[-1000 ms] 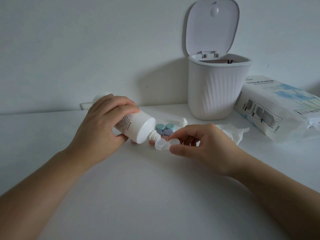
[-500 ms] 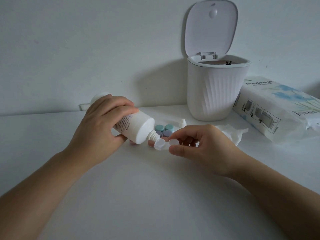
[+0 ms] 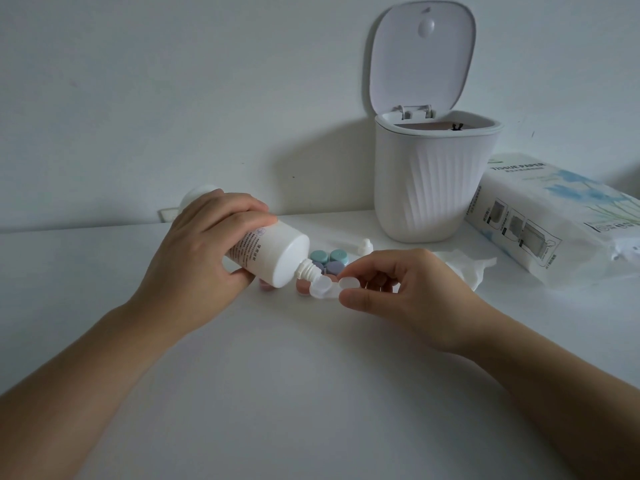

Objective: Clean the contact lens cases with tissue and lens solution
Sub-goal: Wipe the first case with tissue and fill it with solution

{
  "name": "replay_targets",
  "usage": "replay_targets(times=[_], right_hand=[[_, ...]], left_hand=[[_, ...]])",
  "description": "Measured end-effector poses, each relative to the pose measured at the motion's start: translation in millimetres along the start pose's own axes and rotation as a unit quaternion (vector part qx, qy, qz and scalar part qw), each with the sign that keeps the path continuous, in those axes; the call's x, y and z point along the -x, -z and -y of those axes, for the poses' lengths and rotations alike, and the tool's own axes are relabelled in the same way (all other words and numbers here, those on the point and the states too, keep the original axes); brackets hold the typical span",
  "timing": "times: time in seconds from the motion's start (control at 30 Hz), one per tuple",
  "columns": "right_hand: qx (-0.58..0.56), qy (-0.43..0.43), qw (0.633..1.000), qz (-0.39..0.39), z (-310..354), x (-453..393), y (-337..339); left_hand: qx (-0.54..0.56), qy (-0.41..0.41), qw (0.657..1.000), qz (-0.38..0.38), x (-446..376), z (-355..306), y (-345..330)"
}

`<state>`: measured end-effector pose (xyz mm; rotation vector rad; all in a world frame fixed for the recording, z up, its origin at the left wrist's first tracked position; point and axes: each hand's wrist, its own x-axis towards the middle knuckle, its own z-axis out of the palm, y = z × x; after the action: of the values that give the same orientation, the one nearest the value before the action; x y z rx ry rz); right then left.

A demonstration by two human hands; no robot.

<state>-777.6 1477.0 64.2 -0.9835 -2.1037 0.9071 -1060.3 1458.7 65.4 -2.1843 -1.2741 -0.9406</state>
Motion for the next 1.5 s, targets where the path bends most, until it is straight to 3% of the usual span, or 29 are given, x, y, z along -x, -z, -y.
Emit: replay_targets(times=[0.3,0.63,0.9,1.13,1.5], right_hand=[[-0.006,-0.002,1.0,-0.004,-0.2,0.3,0.1],[-0.015,-0.007,1.0,-0.008,-1.2,-0.4,1.4],[-0.069,-0.003,0.998,0.01,-1.3,-1.8,4.0],[-0.06,0.0,0.998,0.015,-1.1,-1.3,4.8],[-0.048,-0.011,0.999,0.009,0.5,-1.0,5.4]], left_hand=[[0.024,0.033,0.999,-0.002,0.3,-6.0,1.8],[0.098,0.147,0.984,-0.008,2.6,-9.1,8.4],[0.224,0.304,0.924,-0.064,6.7,1.6,15.6],[0.329,0.389,0.857,-0.083,6.3,13.0,11.7],[0.323,0.421,0.844,-0.082,8.7,17.9,10.8]])
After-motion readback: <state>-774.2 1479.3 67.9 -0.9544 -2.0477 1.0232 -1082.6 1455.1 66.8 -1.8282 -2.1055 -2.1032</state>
